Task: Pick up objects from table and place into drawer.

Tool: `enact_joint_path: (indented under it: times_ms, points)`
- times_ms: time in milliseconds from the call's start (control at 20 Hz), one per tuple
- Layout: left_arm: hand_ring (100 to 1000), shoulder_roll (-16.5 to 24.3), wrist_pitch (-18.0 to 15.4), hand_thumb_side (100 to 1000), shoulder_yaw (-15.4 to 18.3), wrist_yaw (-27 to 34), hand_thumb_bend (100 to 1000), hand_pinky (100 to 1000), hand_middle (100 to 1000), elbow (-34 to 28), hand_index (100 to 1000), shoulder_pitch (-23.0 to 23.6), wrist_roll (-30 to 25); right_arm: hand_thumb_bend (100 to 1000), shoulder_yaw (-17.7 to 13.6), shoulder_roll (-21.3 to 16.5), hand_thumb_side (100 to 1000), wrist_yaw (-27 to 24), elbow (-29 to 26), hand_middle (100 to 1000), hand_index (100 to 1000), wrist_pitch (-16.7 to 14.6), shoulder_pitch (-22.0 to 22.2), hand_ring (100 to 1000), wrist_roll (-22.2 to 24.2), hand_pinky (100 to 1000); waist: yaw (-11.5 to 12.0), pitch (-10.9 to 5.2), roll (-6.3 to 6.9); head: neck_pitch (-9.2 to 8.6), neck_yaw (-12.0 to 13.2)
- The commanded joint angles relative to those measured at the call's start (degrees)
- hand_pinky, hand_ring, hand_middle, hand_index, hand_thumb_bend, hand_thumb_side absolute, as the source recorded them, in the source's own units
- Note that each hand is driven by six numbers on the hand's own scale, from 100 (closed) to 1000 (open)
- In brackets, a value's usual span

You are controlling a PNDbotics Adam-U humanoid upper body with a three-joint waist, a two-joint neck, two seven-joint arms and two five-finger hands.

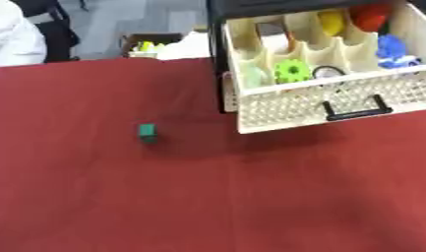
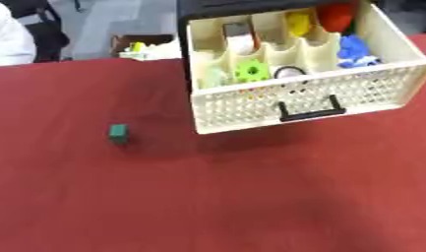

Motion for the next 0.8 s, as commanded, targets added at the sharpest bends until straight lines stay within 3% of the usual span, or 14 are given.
enact_joint_path:
  times_ms: [50,300,600,800]
  points:
    - [798,4.34,-2.40,529,-0.79,-2.69,100,799,803,1.68,1000,-1.64,-2.21,100,-0.76,-0.80,1000,-1.03,-0.94,636,780,-0.02,-0.21,721,1.10,690,-0.14,-0.76,-0.23,0.43,1.07]
    - [811,6.84,-6.58,592,-3.31,-6.40,100,821,797,5.13,1000,-4.96,-6.04,100,-0.94,-0.19,1000,-1.20,-0.94,633,778,-0.02,0.23,718,2.12,692,-0.43,-0.54,-0.24,0.06,1.30]
    - [825,7.35,-9.55,707,-6.81,-6.89,100,835,815,11.03,1000,-10.54,-10.35,100,-0.76,0.08,1000,-1.31,-0.94,630,776,-0.02,0.45,715,2.37,692,-0.88,-0.84,-0.17,2.43,2.02]
    - [822,6.69,-11.13,747,-8.70,-7.95,100,848,806,13.98,1000,-13.55,-12.47,100,-0.50,0.33,1000,-1.25,-0.94,629,773,-0.02,0.45,713,2.63,693,-1.28,-0.82,0.05,2.31,2.49]
